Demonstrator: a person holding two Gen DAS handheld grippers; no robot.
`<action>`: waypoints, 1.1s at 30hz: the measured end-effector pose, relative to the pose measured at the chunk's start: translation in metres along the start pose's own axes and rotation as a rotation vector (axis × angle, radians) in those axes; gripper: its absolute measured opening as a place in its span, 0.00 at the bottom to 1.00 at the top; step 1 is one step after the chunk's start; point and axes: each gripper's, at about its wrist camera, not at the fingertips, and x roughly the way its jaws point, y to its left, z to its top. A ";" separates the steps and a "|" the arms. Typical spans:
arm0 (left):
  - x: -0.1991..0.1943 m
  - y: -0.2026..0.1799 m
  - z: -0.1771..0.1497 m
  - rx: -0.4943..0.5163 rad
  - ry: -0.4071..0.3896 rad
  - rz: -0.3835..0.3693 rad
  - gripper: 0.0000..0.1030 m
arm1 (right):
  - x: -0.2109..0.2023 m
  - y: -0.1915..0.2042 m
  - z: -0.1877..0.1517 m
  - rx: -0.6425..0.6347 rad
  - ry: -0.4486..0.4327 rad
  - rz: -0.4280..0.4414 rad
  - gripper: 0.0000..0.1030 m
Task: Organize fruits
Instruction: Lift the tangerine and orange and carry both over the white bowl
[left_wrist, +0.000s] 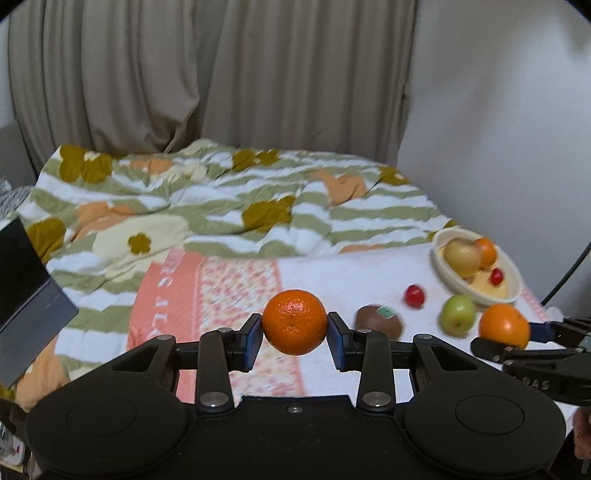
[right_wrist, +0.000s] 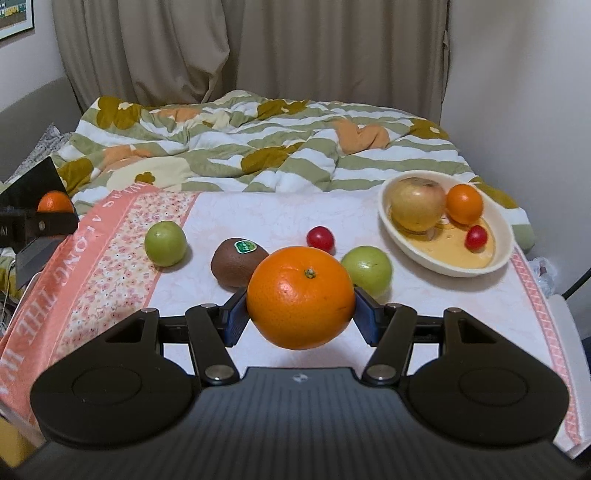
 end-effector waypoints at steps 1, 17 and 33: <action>-0.003 -0.007 0.002 0.006 -0.008 -0.002 0.40 | -0.004 -0.005 0.000 -0.001 -0.001 0.002 0.72; -0.013 -0.141 0.017 -0.035 -0.055 0.036 0.40 | -0.035 -0.131 0.010 -0.102 -0.001 0.106 0.72; 0.088 -0.261 0.034 -0.007 0.025 -0.044 0.40 | 0.030 -0.249 0.047 -0.110 -0.034 0.091 0.72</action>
